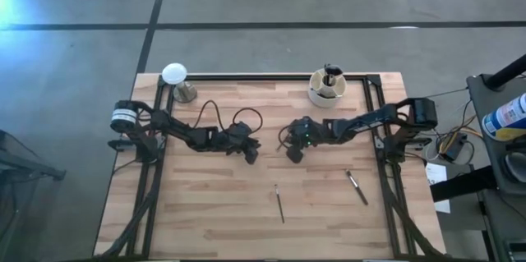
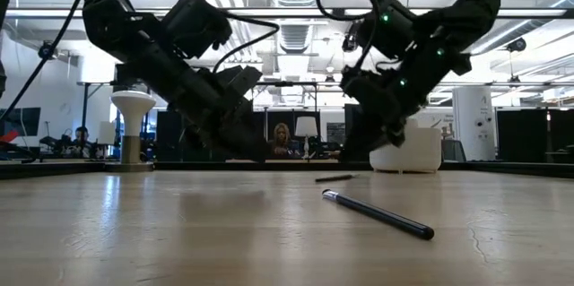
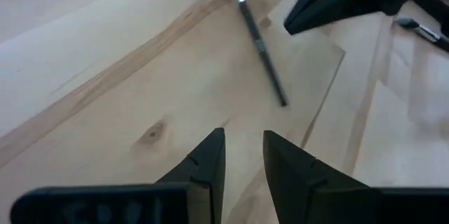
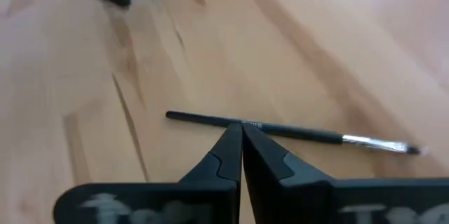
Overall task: Put items in baskets/containers
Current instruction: Put the black eyeshadow brush into the white pen organizer
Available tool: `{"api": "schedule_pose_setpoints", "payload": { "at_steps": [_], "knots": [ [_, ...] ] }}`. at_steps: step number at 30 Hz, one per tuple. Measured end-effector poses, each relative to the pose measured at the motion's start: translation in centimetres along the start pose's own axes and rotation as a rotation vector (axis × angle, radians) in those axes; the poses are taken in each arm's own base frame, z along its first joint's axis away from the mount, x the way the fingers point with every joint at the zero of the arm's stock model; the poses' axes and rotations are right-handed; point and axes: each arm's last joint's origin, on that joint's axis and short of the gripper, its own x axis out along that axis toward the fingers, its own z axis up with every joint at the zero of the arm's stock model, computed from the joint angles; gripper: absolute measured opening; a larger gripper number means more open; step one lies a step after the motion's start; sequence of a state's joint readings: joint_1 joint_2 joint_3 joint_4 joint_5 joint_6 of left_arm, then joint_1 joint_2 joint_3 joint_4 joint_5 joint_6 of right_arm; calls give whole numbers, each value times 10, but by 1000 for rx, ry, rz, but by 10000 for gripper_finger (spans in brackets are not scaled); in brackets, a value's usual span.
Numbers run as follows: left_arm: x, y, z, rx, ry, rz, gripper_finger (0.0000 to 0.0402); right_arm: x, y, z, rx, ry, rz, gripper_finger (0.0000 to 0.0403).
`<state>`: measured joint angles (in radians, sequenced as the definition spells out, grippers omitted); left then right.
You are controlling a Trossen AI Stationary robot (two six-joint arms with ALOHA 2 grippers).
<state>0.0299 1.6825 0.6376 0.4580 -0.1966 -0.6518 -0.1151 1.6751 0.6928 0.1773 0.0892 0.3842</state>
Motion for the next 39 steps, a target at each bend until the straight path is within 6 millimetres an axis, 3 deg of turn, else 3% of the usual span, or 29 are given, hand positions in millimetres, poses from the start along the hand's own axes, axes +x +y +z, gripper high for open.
{"api": "schedule_pose_setpoints", "payload": {
  "at_steps": [5, 15, 21, 31, 34, 39],
  "knots": [
    [5, -9, 10, 7, -36, -11, 90, -12, -1, 2, -58, -29, -4, 8],
    [39, -21, 18, 70, -47, 80, 90, -30, -9, -8, -94, -72, -77, 8],
    [50, -7, 11, 90, -24, 296, 90, -36, -11, -9, -108, -100, -97, 8],
    [56, 0, 5, 76, 18, 299, 89, -39, -14, -10, -117, -128, -118, 8],
    [56, 4, 1, 95, 55, 294, 76, -39, -14, -10, -121, -127, -121, 8],
    [55, 8, -5, 116, 126, 287, 18, -39, -15, -9, -136, -125, -125, 8]
  ]
}}
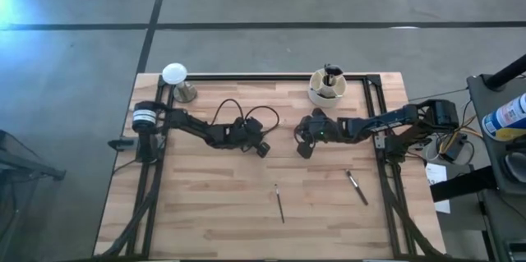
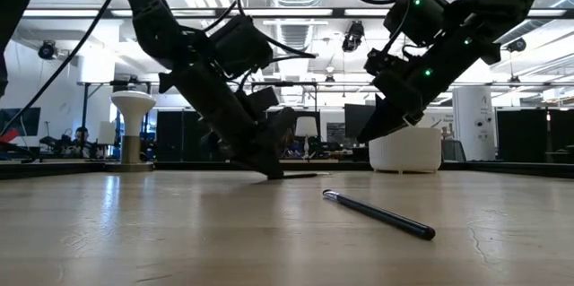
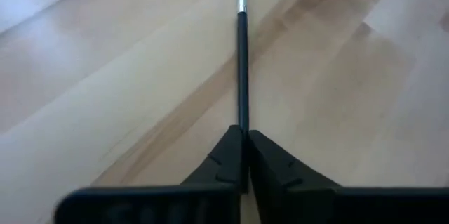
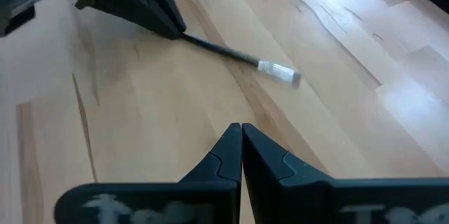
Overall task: Put items in baskets/containers
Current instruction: Put the black eyeshadow brush into the white pen organizer
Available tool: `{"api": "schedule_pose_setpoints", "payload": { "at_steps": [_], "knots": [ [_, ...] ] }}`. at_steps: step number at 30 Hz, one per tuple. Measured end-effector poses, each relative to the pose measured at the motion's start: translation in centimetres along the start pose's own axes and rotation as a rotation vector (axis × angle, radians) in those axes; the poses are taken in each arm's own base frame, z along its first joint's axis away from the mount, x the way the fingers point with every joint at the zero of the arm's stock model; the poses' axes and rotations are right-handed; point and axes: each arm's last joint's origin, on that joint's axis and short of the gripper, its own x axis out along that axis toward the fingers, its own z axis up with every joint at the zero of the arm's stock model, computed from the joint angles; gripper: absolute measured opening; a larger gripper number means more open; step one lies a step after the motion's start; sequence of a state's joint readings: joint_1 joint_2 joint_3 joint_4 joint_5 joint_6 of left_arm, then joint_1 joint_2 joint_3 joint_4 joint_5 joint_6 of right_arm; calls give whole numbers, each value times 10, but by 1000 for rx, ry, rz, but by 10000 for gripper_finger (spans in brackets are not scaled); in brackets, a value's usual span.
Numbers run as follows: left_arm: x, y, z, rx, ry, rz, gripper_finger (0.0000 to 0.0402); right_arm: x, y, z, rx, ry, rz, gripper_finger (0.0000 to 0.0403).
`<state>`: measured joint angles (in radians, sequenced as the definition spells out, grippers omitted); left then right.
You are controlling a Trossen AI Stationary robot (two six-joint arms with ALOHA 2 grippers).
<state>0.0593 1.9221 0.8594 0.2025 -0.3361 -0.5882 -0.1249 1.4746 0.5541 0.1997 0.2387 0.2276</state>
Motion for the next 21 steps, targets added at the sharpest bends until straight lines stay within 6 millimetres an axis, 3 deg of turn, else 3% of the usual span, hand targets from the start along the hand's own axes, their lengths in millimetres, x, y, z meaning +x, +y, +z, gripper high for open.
{"api": "schedule_pose_setpoints", "payload": {
  "at_steps": [8, 14, 21],
  "knots": [
    [-5, 9, -17, 2, 61, -59, 3, 1, -2, 3, 52, -26, 2, 8],
    [-19, 19, -24, -98, -87, -177, 1, 4, -10, 8, 188, -66, -1, 15],
    [-30, 33, -41, -160, -189, -262, 0, 24, -17, 6, 332, -81, 104, 61]
  ]
}}
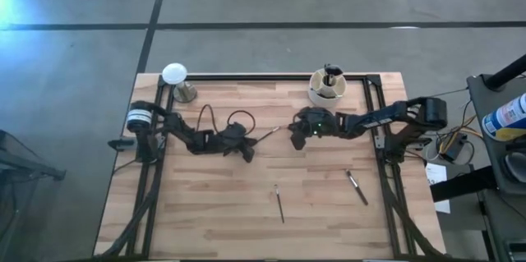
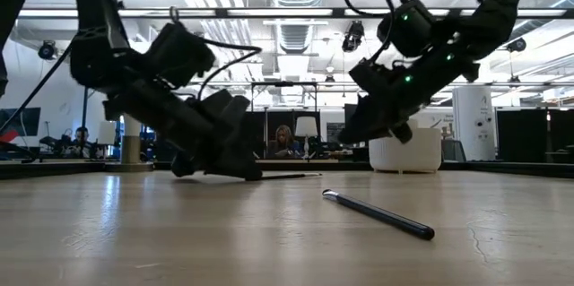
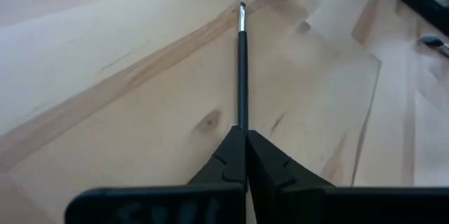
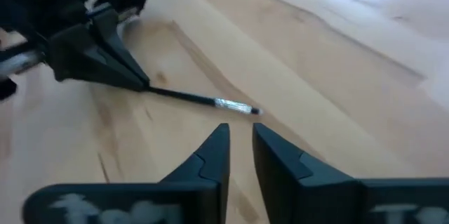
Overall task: Put items in baskets/containers
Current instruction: Put the black eyeshadow brush into the white pen organizer
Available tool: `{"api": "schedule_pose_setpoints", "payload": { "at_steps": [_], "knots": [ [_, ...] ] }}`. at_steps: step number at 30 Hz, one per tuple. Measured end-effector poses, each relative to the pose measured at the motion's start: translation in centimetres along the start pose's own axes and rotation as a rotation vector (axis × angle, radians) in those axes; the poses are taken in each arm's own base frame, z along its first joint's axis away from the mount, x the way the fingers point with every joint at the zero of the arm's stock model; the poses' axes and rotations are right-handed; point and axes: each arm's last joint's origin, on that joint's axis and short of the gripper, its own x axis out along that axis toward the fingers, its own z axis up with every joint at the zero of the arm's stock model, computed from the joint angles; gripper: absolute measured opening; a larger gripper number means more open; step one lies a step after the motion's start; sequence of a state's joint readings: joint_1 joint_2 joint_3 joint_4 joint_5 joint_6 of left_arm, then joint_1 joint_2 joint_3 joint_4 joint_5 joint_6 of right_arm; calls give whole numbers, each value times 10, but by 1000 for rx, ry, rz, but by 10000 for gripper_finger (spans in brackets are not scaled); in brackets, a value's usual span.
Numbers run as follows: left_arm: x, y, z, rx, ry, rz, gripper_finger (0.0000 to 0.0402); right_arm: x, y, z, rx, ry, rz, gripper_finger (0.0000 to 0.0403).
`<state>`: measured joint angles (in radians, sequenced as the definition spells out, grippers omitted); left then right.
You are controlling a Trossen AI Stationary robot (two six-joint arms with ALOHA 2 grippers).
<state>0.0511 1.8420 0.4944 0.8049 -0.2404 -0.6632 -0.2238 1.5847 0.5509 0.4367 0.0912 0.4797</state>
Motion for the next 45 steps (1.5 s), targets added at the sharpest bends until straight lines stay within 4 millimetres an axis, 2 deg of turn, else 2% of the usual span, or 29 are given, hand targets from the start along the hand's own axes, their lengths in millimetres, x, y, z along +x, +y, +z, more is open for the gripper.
{"api": "schedule_pose_setpoints", "payload": {
  "at_steps": [8, 14, 18, 23, 26, 32, 38, 42, 45],
  "knots": [
    [-9, 1, -4, 40, -66, -55, 1, 25, -2, -8, 110, 4, 22, 114],
    [-10, 0, -5, 54, -80, -57, 2, 36, -1, -8, 85, 21, 31, 138],
    [-11, -2, -5, 87, -91, -63, 2, 44, 0, -11, -29, 54, 59, 141],
    [-12, -5, -6, 132, -95, -70, 1, 50, -1, -16, -268, 97, 120, 139],
    [-12, -5, -6, 143, -90, -77, 1, 53, -3, -12, -362, 131, 155, 140],
    [-13, -5, -7, 150, -78, -90, 0, 57, -2, -3, -499, 206, 172, 121],
    [-14, -6, -5, 152, -81, -106, 0, 62, 1, 1, -550, 244, 190, 92],
    [-19, -7, 5, 128, -84, -127, 3, 62, 1, 0, -564, 252, 193, 55],
    [-23, -9, 18, 138, -24, -137, 16, 62, 1, 0, -576, 255, 194, 19]
  ]
}}
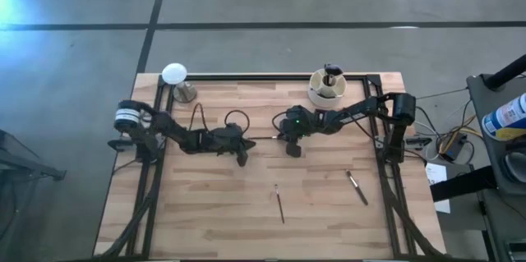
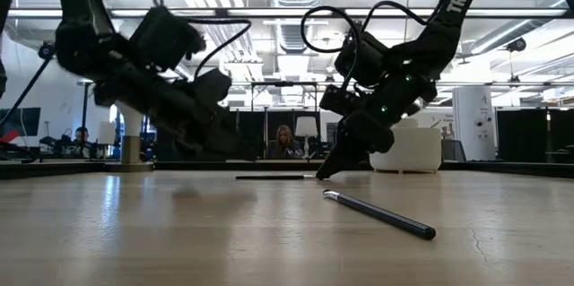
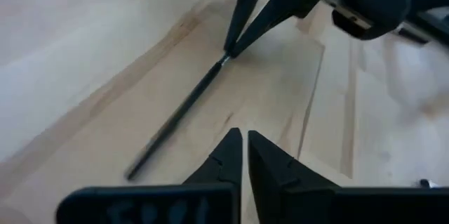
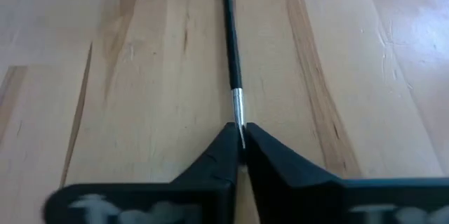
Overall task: Put items in baskets/containers
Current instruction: Put the black eyeshadow brush into the white pen organizer
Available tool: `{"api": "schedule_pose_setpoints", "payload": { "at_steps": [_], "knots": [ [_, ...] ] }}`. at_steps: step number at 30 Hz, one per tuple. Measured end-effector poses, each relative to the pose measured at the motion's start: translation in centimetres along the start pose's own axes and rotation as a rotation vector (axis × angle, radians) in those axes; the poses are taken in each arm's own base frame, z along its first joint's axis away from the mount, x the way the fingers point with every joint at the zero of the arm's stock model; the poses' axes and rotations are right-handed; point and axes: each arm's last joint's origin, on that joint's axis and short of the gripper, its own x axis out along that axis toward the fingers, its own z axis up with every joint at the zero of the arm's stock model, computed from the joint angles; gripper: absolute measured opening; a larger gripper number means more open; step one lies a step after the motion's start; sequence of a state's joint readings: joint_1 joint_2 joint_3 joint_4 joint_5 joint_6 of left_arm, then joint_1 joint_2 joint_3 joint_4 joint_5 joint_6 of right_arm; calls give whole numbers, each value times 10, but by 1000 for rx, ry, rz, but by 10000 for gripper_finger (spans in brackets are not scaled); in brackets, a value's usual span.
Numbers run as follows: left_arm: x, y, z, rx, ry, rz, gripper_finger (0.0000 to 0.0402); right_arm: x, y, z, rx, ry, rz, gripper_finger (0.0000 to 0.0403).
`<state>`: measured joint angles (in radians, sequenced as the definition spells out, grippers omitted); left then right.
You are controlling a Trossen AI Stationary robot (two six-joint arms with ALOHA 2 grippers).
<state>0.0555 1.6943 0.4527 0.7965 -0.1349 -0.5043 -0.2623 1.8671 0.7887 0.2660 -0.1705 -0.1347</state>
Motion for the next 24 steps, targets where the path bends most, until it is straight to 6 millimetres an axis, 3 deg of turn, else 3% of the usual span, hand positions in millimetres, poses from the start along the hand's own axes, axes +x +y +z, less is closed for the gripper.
{"api": "schedule_pose_setpoints", "payload": {
  "at_steps": [12, 24],
  "knots": [
    [-2, -31, 62, 248, 234, 95, 111, -4, -1, 14, -38, -33, -9, 8],
    [8, -30, 64, 314, 280, 177, 122, -19, 5, 30, -90, -111, 29, 8]
  ]
}}
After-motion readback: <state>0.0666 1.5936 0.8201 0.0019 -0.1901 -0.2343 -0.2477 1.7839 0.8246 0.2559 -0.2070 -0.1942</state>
